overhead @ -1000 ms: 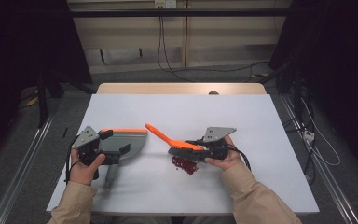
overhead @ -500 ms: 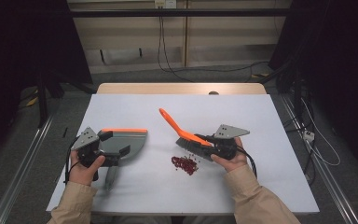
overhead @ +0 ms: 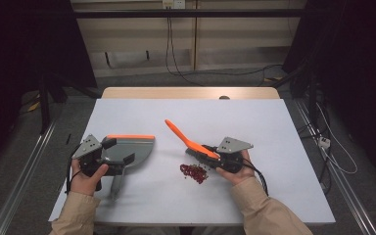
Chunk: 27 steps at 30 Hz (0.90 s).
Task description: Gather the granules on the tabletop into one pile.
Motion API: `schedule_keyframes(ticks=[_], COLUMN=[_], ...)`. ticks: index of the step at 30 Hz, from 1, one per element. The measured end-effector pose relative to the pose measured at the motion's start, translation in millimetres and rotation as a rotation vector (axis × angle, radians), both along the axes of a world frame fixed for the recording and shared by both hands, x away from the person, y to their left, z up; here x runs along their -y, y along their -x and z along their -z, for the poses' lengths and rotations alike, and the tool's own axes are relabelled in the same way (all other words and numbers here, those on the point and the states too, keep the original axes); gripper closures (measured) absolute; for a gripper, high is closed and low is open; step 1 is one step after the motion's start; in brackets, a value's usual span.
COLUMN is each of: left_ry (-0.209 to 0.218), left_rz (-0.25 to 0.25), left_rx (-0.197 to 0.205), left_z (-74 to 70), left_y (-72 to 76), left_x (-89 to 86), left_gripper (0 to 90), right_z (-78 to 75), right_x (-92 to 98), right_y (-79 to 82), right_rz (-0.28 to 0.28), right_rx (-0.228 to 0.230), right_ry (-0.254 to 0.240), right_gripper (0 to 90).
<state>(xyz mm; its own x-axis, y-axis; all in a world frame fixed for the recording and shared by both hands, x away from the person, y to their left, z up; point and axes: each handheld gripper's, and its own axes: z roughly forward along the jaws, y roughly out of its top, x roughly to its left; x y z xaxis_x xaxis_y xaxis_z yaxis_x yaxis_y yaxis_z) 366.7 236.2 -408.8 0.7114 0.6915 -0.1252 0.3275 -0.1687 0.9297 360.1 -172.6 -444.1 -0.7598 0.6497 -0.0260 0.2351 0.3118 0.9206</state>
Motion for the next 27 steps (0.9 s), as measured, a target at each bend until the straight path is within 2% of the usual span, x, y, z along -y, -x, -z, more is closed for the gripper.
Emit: schedule_keyframes(ticks=[2, 6, 8, 10, 19, 23, 27], left_ry=[-0.004, -0.004, -0.005, -0.002, -0.006, -0.003, -0.004], left_rz=[-0.001, -0.001, -0.002, 0.0, 0.003, -0.003, -0.003], left_rx=[-0.002, -0.002, -0.002, -0.002, -0.005, -0.007, -0.008], left_z=[0.4, 0.7, 0.7, 0.8, 1.5, 0.9, 1.7], left_y=[0.6, 1.0, 0.9, 0.8, 0.7, 0.9, 1.4], left_x=[-0.4, -0.3, -0.4, -0.7, -0.7, -1.9, -2.1], left_gripper=[5.1, 5.1, 5.1, 5.1, 5.1, 5.1, 5.1], right_z=[-0.3, -1.5, -2.9, -5.5, -9.3, -6.1, -5.2], right_x=[-0.6, 0.9, 3.9, 8.0, 46.9, 56.7, 58.7], right_y=[2.4, 2.9, 2.0, 0.7, -3.7, -3.7, -1.1], right_rz=[0.002, 0.006, 0.018, 0.031, 0.176, 0.208, 0.217], right_rx=[0.013, 0.025, 0.027, 0.032, -0.004, -0.05, -0.067], right_ry=[0.006, -0.011, -0.042, -0.044, -0.075, -0.06, -0.049], right_gripper=[70.8, 70.8, 70.8, 70.8, 70.7, 70.7, 70.6])
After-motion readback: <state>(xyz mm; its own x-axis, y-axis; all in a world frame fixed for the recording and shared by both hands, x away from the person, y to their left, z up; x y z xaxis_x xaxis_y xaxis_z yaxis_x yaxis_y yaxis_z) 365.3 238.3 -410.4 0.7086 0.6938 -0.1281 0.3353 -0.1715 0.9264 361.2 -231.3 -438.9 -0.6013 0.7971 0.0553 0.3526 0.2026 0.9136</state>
